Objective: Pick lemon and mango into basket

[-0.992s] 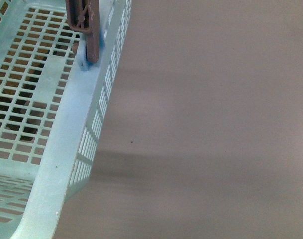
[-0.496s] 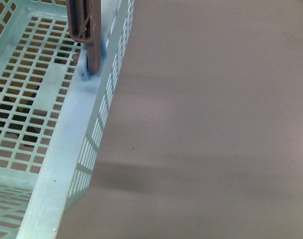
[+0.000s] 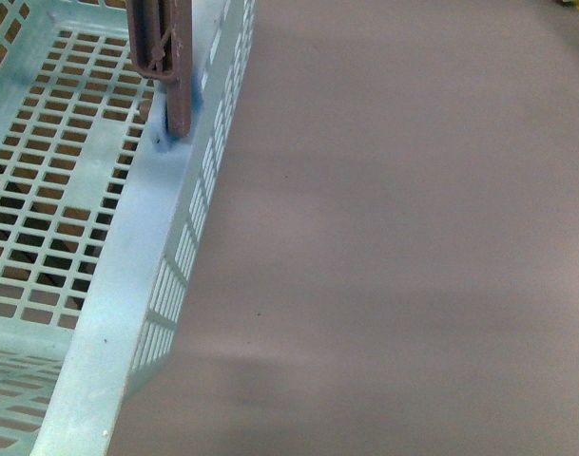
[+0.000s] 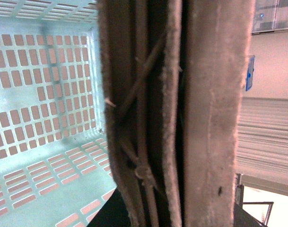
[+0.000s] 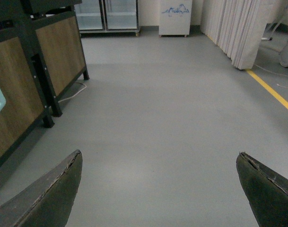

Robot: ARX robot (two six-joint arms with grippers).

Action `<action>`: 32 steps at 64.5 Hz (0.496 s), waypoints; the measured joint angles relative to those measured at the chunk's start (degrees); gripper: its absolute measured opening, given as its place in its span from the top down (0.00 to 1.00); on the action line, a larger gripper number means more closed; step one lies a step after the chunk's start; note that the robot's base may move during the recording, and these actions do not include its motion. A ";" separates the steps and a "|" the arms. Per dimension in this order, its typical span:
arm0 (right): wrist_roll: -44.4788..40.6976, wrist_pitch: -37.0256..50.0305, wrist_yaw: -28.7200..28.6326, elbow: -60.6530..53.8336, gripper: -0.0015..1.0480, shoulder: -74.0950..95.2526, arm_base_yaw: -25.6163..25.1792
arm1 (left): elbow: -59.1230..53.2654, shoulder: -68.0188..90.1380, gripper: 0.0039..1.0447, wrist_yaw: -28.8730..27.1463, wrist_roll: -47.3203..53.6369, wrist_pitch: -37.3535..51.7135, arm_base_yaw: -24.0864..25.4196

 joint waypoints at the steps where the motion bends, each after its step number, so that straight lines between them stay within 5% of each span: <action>1: 0.02 0.00 0.00 0.00 0.08 0.00 0.00 | 0.00 0.00 0.85 0.02 -0.02 0.00 0.00; 32: -0.02 0.00 0.00 0.00 0.08 -0.02 0.00 | 0.00 0.00 0.85 0.02 -0.02 -0.02 0.00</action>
